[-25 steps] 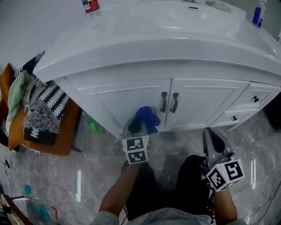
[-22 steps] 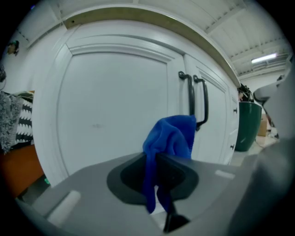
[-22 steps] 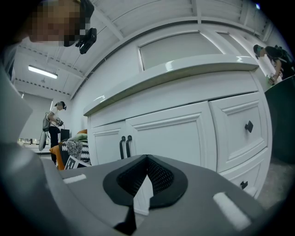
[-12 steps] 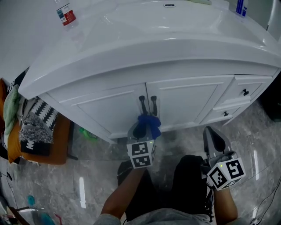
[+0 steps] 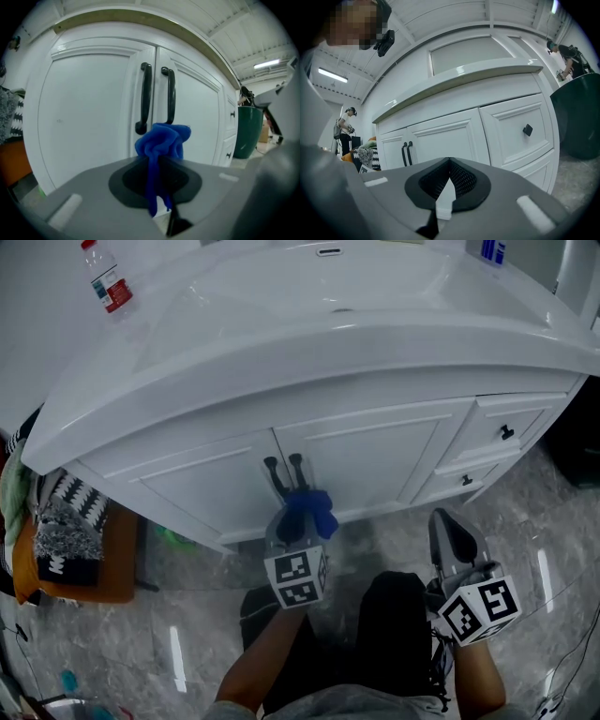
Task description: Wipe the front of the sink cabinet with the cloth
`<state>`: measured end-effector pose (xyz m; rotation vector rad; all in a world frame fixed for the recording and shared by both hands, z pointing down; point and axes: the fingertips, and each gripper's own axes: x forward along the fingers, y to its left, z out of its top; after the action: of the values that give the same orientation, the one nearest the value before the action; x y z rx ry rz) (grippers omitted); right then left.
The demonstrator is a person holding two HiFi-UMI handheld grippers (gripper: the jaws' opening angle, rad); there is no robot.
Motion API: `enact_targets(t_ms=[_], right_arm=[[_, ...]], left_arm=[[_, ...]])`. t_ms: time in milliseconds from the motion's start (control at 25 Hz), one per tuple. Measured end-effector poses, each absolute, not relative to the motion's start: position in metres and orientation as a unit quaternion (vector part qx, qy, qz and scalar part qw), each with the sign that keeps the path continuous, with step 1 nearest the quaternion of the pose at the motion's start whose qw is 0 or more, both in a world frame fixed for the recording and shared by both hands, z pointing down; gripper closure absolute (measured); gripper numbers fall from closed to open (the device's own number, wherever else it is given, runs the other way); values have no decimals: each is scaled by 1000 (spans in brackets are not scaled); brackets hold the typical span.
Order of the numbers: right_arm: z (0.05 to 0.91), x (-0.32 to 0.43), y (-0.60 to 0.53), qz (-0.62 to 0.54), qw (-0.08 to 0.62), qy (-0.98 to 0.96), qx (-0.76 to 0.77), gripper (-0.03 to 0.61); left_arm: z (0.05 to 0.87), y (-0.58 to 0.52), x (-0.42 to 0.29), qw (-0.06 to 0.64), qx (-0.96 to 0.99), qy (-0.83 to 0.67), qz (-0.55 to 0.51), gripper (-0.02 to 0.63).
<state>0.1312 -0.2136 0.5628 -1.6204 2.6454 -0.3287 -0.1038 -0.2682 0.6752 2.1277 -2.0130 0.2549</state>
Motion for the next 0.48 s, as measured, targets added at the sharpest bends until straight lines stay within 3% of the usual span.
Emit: enact_targets(t_ms=[480], right_arm=[[568,155,-214,-109,8,841,-530,578]], left_arm=[[679,-284,-49,83,757,-639,111,555]])
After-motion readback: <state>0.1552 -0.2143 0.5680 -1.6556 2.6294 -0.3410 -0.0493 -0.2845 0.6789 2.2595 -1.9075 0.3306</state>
